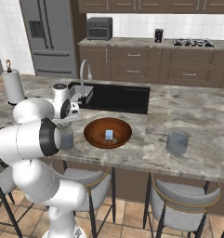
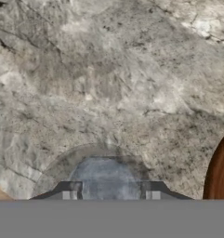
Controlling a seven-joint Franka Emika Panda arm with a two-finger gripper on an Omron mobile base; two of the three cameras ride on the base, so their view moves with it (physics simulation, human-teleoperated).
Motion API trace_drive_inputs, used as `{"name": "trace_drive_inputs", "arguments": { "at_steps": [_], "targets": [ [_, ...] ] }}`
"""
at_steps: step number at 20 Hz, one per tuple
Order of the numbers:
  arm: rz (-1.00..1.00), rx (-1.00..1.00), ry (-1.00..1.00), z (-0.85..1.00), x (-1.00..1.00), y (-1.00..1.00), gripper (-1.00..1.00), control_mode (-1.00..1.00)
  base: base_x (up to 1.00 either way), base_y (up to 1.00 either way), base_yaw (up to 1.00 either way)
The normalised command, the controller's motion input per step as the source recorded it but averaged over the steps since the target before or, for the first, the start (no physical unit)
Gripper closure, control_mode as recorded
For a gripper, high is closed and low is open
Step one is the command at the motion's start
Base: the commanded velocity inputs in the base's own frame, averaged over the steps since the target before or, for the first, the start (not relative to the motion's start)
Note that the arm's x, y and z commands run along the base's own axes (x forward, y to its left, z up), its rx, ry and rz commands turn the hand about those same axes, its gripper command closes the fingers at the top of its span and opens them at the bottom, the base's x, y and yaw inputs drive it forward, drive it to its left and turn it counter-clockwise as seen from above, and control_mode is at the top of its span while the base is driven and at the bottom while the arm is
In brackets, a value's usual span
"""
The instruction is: There are four ice cubes in the ice bowl. Place two ice cubes in each glass of water.
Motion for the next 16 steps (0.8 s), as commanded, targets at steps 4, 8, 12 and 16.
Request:
{"name": "trace_drive_inputs", "arguments": {
  "at_steps": [4,8,12,16],
  "targets": [
    [0.00,0.00,0.00,-0.23,0.18,0.00,1.00,-1.00,0.00,0.00,0.00],
    [-0.01,0.00,0.00,-0.20,0.15,0.00,1.00,-1.00,0.00,0.00,0.00],
    [-0.01,0.00,0.00,-0.21,0.19,0.00,1.00,-1.00,0.00,0.00,0.00],
    [-0.01,0.00,0.00,-0.19,0.19,0.00,1.00,-1.00,0.00,0.00,0.00]
  ]
}}
